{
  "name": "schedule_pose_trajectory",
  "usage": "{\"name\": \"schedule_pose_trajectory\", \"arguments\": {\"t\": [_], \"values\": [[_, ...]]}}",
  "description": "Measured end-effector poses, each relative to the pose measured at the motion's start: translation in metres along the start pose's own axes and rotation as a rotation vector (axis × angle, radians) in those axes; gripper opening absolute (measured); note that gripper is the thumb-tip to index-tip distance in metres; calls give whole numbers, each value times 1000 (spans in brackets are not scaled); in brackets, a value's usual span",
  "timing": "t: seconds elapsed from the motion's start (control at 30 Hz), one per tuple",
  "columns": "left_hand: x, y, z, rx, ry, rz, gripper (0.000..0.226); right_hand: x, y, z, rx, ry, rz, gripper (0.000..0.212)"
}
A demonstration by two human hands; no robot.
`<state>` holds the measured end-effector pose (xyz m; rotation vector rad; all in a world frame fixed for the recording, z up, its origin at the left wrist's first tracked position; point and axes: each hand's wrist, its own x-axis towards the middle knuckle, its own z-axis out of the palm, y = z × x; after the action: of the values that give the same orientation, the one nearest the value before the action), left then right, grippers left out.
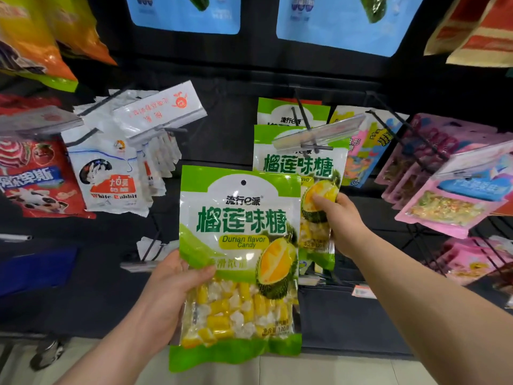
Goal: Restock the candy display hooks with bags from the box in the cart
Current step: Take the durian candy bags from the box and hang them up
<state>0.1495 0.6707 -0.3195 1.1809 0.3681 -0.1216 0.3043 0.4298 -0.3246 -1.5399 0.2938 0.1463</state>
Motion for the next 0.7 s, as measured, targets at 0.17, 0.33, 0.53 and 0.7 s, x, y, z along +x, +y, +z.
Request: {"name": "schedule_pose_trajectory", "arguments": {"t": [0.17,0.33,0.53,0.7], "values": [[18,-5,3,26,-8,44,53,37,10,4,-4,-49,6,31],[26,-13,7,15,-13,59,52,44,17,-4,-154,-24,-61,50],[22,-21,21,18,-46,2,61,-38,32,-26,-76,-42,-68,43],[20,-20,44,35,-94,-13,48,-104,45,-43,-33,-215,-79,38]]}}
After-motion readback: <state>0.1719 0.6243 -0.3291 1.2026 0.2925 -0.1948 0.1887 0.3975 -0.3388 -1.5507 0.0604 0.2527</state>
